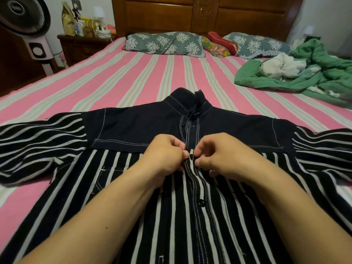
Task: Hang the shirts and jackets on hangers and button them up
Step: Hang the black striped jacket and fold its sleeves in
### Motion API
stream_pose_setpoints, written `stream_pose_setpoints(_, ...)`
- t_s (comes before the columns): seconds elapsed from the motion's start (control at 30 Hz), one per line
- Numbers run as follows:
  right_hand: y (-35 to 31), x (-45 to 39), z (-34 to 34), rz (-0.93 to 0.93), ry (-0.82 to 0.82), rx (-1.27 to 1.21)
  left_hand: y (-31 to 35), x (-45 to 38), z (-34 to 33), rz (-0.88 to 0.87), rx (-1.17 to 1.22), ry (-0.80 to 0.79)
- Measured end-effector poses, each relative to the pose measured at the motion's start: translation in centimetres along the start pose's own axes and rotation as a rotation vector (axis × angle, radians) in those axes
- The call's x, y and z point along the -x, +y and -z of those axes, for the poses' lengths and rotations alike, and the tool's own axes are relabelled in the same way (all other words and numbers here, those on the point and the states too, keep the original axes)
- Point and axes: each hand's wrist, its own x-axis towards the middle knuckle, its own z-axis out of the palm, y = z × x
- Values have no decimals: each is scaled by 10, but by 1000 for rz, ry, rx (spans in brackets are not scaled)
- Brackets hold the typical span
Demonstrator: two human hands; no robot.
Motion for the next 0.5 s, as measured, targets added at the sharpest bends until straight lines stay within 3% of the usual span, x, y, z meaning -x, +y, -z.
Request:
stream_pose_setpoints(0.13,3,-3,-6,173,74,207,-4,-4,-3,-16,-1,27)
stream_pose_setpoints(0.27,1,-4,-12,214,180,414,-8,-7,-2,-37,-29,16)
stream_pose_setpoints(0.43,-1,-5,-18,83,177,451,-9,-9,1,-46,-27,-27)
stream_pose_setpoints(0.5,0,-4,-18,26,148,344,-7,-4,-2,-123,-192,7)
